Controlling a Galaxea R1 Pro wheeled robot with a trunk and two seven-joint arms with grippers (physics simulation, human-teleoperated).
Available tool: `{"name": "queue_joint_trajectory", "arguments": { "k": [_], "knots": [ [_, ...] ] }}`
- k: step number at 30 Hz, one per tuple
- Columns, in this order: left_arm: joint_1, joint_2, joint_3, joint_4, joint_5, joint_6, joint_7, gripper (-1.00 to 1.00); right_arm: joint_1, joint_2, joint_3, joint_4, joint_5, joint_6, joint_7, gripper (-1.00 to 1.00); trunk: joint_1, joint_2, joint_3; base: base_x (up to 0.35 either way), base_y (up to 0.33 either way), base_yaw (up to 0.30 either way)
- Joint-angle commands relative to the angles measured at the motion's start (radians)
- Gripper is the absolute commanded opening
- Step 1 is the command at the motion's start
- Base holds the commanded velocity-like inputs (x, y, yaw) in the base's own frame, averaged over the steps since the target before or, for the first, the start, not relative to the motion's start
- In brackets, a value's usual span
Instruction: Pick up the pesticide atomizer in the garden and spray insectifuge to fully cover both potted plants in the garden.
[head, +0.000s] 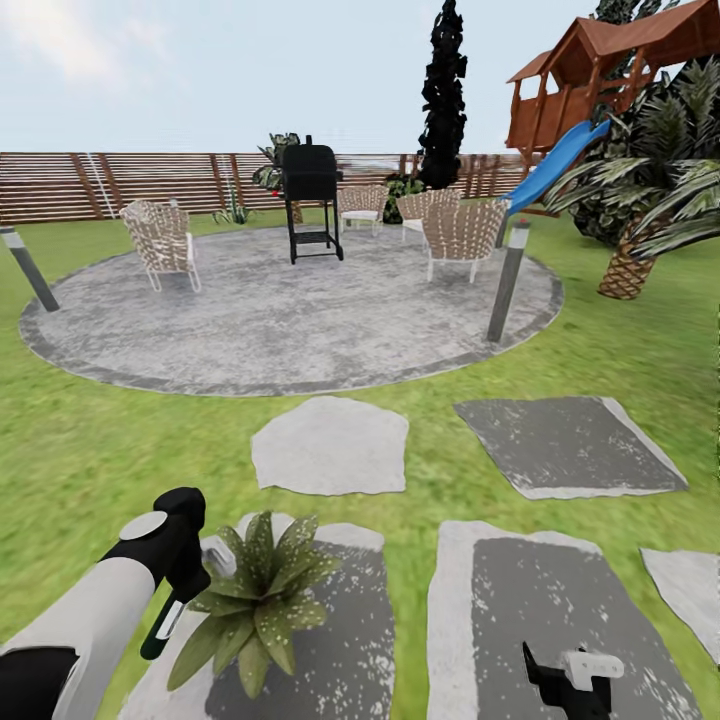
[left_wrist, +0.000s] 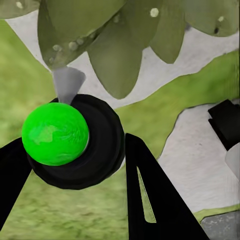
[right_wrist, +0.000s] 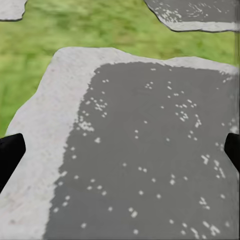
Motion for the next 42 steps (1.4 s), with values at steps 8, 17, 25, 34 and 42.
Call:
{"name": "queue_joint_trajectory", "arguments": {
  "k": [8, 17, 25, 34, 42],
  "knots": [
    [0.0, 0.004, -0.003, 0.0, -0.005, 0.009, -0.009, -1.0, -0.001, 0.0, -0.009, 0.001, 0.0, -0.003, 0.01, 1.0, 0.0, 0.0, -0.001, 0.0, -0.075, 0.176],
    [-0.008, -0.004, -0.048, 0.001, -0.012, 0.008, -0.013, -1.0, -0.001, 0.0, -0.009, 0.001, 0.0, -0.003, 0.01, 1.0, 0.0, 0.0, -0.001, 0.0, 0.0, 0.162],
    [-0.069, -0.051, -0.216, -0.016, -0.193, 0.015, -0.262, -1.0, -0.001, 0.0, -0.009, 0.001, 0.0, -0.003, 0.01, 1.0, 0.0, 0.0, -0.001, 0.0, 0.0, 0.001],
    [-0.059, -0.051, -0.208, -0.017, -0.185, 0.094, -0.258, -1.0, -0.001, -0.001, -0.009, 0.001, 0.0, -0.003, 0.01, 1.0, 0.0, 0.0, -0.001, 0.151, -0.023, 0.0],
    [-0.051, -0.05, -0.209, -0.012, -0.184, 0.094, -0.255, -1.0, -0.001, -0.001, -0.009, 0.0, 0.0, -0.003, 0.01, 1.0, 0.0, 0.0, -0.001, 0.14, -0.172, 0.009]
  ]
}}
